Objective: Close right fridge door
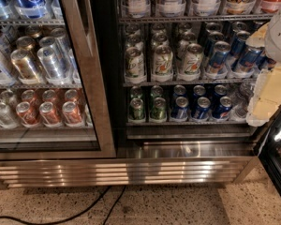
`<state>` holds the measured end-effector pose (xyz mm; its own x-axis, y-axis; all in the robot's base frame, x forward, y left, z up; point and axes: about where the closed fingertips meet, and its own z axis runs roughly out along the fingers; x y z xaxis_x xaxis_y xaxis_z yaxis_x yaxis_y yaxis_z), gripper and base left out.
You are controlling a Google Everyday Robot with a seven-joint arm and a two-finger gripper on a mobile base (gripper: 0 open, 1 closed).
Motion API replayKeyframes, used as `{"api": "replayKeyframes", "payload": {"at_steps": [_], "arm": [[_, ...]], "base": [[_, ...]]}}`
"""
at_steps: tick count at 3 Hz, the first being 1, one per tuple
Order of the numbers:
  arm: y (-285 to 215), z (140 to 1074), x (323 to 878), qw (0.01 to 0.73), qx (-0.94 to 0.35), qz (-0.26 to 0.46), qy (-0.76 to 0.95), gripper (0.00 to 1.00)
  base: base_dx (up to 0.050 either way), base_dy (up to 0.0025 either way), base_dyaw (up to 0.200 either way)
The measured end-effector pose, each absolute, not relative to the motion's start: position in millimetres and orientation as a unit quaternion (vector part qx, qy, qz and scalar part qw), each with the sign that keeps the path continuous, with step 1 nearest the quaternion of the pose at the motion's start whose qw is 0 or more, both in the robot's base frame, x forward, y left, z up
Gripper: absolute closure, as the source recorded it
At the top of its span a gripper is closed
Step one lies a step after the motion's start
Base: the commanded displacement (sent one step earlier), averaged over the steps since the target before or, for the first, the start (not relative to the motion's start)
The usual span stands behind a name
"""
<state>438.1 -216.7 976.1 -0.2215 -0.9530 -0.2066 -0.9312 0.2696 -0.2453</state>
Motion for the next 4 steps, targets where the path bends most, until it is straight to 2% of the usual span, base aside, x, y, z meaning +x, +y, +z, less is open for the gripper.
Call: {"api": "replayKeyframes", "payload": {"at_steps": [4], "arm": [[-216.7, 976.1, 438.1, 0.159, -0.603, -0.034, 0.781, 0.00]], "base": [[-0.050, 0.00001, 0.000]]}}
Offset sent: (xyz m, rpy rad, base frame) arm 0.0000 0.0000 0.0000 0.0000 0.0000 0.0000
